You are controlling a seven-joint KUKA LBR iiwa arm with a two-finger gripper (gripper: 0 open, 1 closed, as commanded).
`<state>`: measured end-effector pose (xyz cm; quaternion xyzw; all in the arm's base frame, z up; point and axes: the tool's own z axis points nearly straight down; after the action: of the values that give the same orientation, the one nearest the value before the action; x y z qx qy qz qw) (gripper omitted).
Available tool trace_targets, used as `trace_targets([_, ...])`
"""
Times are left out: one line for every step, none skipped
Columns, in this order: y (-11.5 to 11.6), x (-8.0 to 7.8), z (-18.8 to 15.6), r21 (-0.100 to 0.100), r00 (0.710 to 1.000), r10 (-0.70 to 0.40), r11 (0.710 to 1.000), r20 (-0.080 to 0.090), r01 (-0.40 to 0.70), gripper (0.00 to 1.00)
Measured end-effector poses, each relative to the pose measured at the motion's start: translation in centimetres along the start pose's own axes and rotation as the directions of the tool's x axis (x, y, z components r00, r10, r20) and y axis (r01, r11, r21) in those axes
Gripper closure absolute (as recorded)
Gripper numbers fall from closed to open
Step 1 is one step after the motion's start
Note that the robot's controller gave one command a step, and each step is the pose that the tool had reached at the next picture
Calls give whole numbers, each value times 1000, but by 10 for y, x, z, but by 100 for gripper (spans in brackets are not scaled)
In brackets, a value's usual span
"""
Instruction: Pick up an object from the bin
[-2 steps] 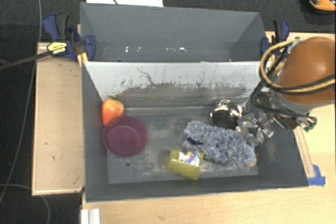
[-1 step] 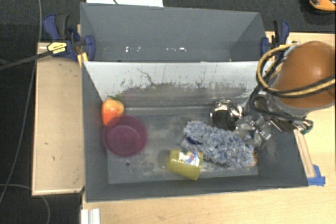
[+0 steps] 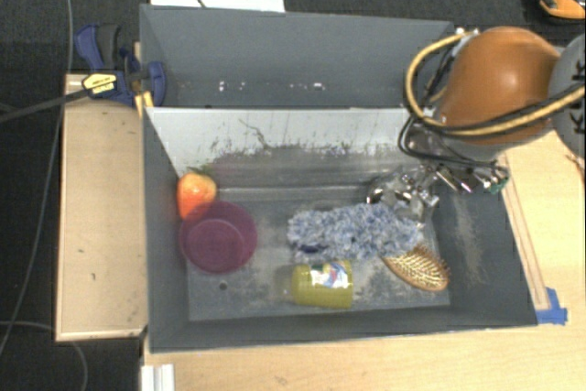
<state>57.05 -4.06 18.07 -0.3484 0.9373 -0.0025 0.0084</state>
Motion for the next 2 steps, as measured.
trace_targets([14,43,52,-10,902,-432,902,-6,432,100])
trace_targets([9,13,98,0,981,-193,981,1,193,0])
